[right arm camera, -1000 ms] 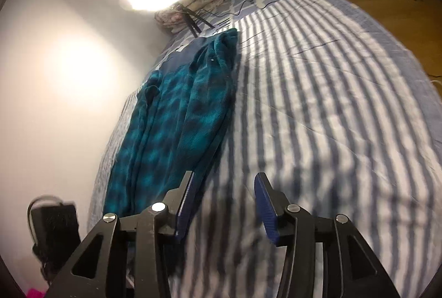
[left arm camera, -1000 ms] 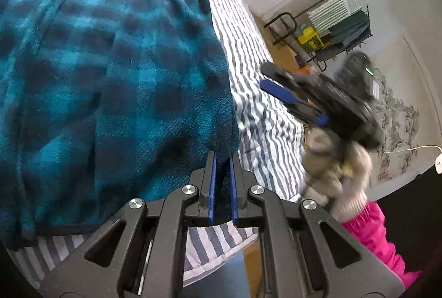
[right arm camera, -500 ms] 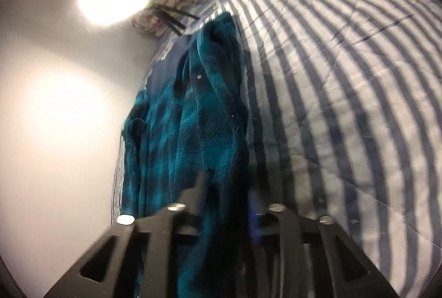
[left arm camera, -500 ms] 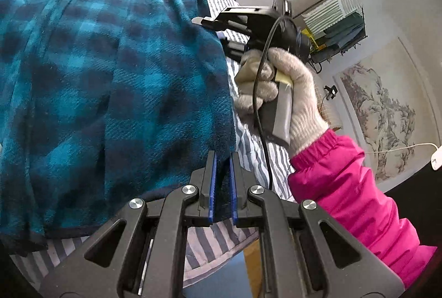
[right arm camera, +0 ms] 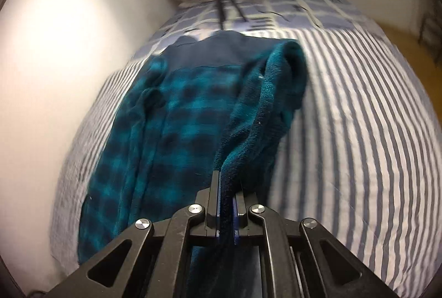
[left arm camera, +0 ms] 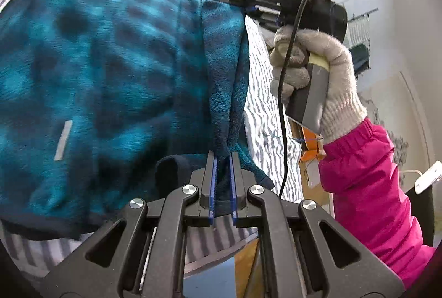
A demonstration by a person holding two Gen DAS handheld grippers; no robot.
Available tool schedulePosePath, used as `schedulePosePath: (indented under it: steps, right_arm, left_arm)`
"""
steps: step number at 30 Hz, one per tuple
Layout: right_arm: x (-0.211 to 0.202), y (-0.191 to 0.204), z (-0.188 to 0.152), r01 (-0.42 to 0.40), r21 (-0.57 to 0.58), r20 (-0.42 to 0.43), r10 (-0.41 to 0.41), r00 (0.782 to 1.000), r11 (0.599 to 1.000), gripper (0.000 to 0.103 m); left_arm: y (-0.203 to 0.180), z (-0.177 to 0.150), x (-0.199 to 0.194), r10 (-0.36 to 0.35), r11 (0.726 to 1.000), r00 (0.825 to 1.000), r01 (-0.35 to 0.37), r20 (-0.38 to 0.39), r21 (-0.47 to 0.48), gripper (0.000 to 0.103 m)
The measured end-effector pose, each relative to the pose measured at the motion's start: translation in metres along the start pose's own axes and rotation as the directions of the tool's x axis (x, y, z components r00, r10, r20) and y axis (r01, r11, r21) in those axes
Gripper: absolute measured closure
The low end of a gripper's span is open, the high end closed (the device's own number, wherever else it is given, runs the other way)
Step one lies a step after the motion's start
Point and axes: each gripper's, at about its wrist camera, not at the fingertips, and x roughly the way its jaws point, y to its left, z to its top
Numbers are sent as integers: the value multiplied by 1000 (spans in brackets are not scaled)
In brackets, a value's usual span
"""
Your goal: Fold large clothes
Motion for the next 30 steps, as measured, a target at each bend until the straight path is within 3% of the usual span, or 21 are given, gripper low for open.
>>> schedulePosePath:
  steps: [4,9,14,18,21,22,25,30]
  right_arm:
    - [25,51,4,26,-122,-33,-30,999,992,100]
    - [80,105,-9,81,-292,-98,-114,989,953,100]
    - [100,118,-20,103,-350,-116,-152,981,931,99]
    - [88,105,-17,61,-323,-121,-105,987,944,97]
    - [68,99,-11,-31,-265,-113,1,994,964,82]
    - [54,93,-9,-79,-231,-93,59,994,970,82]
    - [18,74,-13,-131,-154,-36,127,991,979,82]
    - [-31,44,-56,-158,-97,3,159,987,983,79]
  left_arm:
    - [20,-6,-15,26,998,999,-25,20,-49,97]
    - [50,-8,-21,55,991,998,-51,25,-120,97]
    - [56,-12,-22,64,990,998,-60,24,-130,97]
    - [50,-9,-20,82,992,996,-79,23,-99,97]
    - [43,-11,-20,102,992,994,-100,28,-74,97]
    - [40,-12,-20,112,992,993,-110,31,-63,97]
    - [31,-15,-24,136,990,990,-134,42,-36,97]
    - [22,-17,-32,156,988,986,-156,63,-7,97]
